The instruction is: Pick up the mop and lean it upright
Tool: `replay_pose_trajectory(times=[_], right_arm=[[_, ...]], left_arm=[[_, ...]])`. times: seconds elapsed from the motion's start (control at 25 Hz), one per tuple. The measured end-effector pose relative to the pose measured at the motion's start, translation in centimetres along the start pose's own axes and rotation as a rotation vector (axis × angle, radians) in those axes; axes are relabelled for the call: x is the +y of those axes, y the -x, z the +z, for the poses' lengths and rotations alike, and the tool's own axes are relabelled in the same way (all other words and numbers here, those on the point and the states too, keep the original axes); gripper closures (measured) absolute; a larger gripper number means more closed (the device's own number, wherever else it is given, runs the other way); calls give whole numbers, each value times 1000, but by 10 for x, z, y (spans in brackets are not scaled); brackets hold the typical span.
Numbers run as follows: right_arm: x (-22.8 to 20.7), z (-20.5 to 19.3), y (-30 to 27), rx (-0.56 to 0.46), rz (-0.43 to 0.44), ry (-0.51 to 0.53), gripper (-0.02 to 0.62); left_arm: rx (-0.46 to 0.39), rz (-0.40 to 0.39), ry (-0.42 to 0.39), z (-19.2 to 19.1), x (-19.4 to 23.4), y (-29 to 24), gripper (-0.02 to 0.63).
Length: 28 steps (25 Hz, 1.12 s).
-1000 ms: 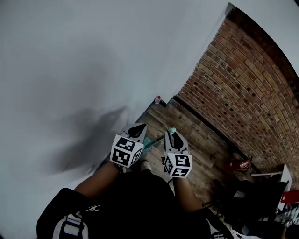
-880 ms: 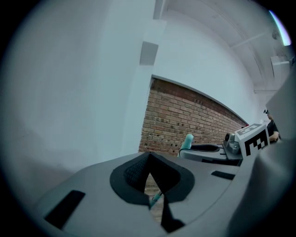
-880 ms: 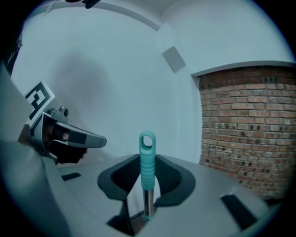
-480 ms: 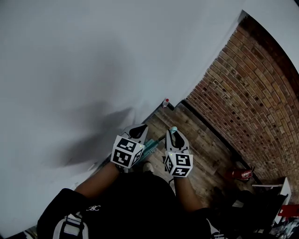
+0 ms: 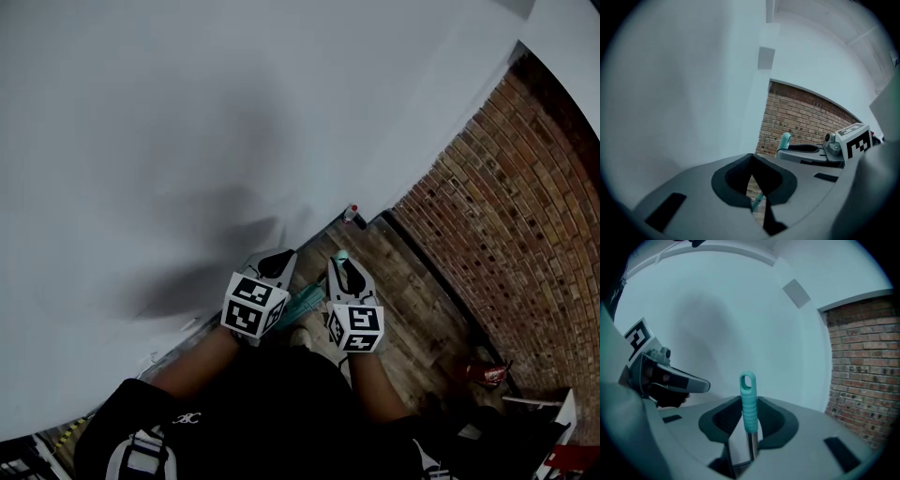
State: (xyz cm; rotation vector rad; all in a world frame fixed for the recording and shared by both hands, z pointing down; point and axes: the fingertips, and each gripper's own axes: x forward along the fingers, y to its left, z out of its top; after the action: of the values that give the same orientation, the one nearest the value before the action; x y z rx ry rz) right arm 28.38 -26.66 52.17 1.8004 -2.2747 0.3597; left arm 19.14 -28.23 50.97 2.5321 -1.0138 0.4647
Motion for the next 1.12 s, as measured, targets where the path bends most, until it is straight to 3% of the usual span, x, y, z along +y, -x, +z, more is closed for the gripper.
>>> replay_pose_trajectory(times=[0.52, 0.72, 1.12], right_arm=[[42, 6, -58, 13, 221, -33, 472], [67, 6, -86, 32, 287, 25, 474], [108, 4, -145, 54, 348, 89, 480]], left_arm=[[-22, 154, 81, -7, 44, 34, 609], [-47, 218, 124, -11, 62, 49, 609], [-60, 298, 174, -23, 93, 70, 609]])
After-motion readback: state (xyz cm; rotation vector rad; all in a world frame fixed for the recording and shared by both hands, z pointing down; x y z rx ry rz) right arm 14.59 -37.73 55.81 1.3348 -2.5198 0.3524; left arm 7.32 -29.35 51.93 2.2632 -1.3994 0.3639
